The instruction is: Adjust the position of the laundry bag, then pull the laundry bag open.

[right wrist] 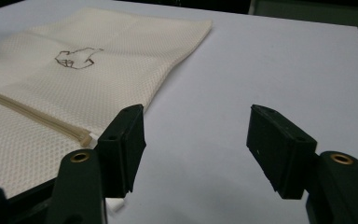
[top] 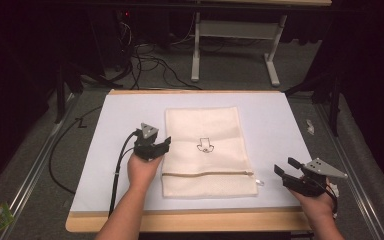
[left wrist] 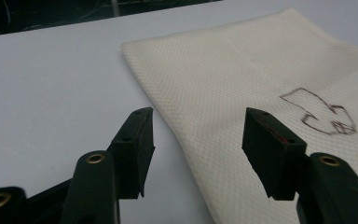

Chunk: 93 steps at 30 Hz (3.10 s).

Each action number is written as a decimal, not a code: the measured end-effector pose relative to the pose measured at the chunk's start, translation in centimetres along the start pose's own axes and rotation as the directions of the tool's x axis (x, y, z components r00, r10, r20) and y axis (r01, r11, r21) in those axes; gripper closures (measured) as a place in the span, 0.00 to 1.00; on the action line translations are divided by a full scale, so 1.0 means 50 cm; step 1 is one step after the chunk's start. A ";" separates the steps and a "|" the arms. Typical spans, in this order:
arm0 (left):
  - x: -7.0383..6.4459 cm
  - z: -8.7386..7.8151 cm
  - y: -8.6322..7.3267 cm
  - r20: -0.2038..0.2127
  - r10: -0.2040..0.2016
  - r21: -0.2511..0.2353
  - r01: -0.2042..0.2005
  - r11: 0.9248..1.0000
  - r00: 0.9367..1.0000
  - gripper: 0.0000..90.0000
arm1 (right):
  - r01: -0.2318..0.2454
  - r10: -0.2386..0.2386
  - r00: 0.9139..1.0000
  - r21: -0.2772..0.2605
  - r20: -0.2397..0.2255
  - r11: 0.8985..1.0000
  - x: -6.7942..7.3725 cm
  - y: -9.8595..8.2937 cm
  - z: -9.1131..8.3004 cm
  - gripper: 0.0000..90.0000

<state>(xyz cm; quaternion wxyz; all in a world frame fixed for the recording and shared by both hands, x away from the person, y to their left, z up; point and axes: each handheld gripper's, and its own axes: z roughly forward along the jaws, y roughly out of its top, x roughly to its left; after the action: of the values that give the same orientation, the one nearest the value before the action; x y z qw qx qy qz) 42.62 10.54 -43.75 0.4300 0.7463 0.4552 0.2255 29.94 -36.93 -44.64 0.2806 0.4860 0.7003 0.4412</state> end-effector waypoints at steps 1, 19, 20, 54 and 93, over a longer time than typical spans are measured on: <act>-0.001 -0.017 -0.009 0.013 -0.003 -0.002 0.003 1.000 1.000 0.48 | 0.003 -0.003 1.000 0.006 0.004 1.000 0.002 0.000 0.001 0.43; -0.031 -0.127 -0.098 0.124 0.135 -0.087 -0.125 0.988 0.983 0.31 | 0.008 -0.006 1.000 0.166 -0.013 0.986 0.047 0.013 0.059 1.00; -0.030 -0.126 -0.098 0.130 0.131 -0.089 -0.120 0.989 0.983 0.31 | 0.012 -0.008 1.000 0.173 -0.023 0.985 0.053 0.013 0.065 1.00; -0.051 -0.111 -0.080 0.197 0.114 -0.116 -0.092 0.989 0.974 0.30 | -0.059 0.082 0.993 0.255 -0.083 0.965 0.094 -0.008 0.118 0.67; -0.095 -0.122 -0.081 0.249 0.155 -0.077 -0.140 0.987 0.956 0.31 | 0.113 -0.074 0.983 0.242 -0.165 0.964 0.122 0.004 0.108 0.95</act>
<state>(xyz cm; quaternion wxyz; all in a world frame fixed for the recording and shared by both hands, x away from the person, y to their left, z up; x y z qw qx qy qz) 33.93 9.92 -43.69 0.4884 0.7881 0.3326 0.1724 32.20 -29.40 -46.67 0.1823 0.4480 0.7923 0.3719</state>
